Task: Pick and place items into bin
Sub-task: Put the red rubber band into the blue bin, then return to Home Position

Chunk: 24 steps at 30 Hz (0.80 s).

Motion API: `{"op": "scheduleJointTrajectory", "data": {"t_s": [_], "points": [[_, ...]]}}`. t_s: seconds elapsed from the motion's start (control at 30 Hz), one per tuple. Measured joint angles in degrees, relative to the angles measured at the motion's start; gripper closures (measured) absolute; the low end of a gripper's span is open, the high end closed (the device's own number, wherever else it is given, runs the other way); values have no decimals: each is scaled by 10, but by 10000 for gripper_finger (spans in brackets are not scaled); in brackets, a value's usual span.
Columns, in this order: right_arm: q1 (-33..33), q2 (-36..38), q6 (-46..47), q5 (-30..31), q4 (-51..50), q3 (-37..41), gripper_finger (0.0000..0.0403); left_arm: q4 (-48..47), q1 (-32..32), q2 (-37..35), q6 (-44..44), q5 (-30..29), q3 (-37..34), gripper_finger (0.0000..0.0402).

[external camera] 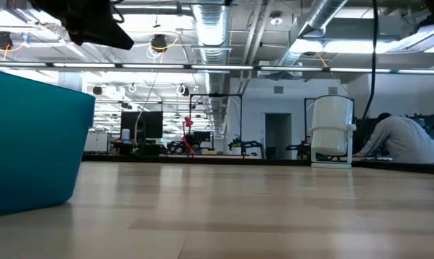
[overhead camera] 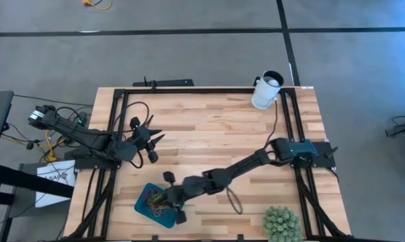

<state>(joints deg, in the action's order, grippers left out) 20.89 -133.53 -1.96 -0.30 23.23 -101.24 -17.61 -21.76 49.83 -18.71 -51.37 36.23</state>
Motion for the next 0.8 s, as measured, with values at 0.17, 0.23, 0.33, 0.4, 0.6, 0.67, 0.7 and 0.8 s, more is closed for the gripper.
{"op": "scheduleJointTrajectory", "data": {"t_s": [0.17, 0.23, 0.33, 0.4, 0.6, 0.67, 0.7, 0.8], "points": [[-13, -64, 0, 5, -107, -107, 403, -41, 0, 0, -23, 14, 0, 317], [-16, -83, 0, 5, -135, -137, 403, -55, 0, 0, -35, 23, 0, 317], [-20, -85, 1, 7, -173, -155, 403, -68, 0, 0, -51, 32, 0, 317], [-23, -81, 9, 20, -203, -157, 403, -75, 0, 0, -51, 34, 0, 317], [-32, -79, 20, 13, -228, -156, 397, -74, 0, 0, -48, 34, 0, 317], [-31, -78, 20, -8, -227, -156, 388, -74, 0, 0, -48, 33, 0, 317], [-31, -78, 20, -21, -230, -156, 381, -74, 0, 0, -47, 33, 0, 317], [-30, -78, 20, -45, -239, -156, 360, -74, 0, 0, -46, 33, 0, 317]]}}
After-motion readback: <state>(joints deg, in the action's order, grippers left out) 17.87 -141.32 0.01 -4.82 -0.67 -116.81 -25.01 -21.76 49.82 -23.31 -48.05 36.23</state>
